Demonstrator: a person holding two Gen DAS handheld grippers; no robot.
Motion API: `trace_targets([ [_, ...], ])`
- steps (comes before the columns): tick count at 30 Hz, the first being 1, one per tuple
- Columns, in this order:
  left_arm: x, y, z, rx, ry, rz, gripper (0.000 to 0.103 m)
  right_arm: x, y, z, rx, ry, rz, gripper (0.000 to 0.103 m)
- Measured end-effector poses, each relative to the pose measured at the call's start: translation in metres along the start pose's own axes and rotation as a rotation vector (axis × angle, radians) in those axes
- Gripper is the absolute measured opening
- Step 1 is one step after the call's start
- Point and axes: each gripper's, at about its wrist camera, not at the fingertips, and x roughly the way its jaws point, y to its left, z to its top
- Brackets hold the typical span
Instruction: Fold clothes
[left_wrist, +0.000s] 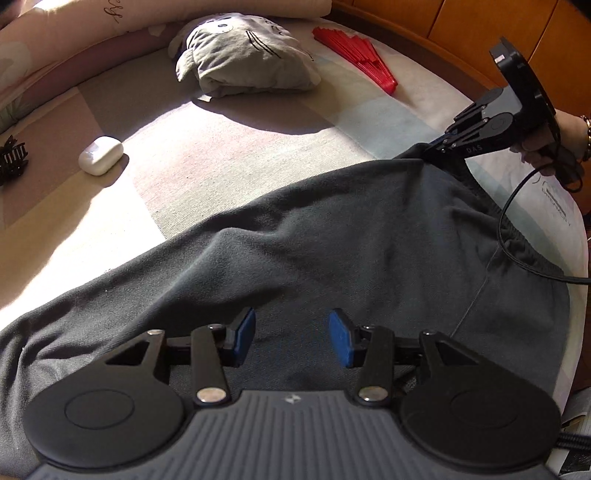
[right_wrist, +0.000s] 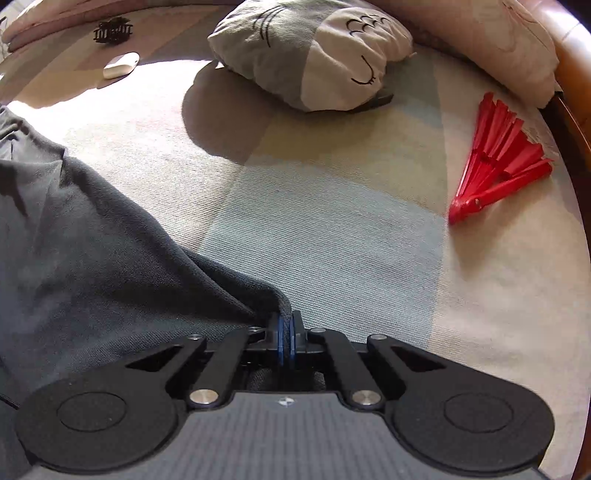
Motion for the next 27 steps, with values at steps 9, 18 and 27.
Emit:
trace_targets([
  [9,0.021,-0.018,0.022,0.073,0.028,-0.018,0.045,-0.033,-0.01,-0.019,0.198,-0.125,-0.001,0.037],
  [18,0.036,-0.038,0.021,0.146,0.054,-0.045,0.045,-0.008,-0.001,0.006,0.004,-0.111,0.091,0.038],
  [27,0.038,-0.034,0.014,0.121,0.05,-0.036,0.045,0.011,0.002,0.026,-0.034,-0.09,-0.052,0.001],
])
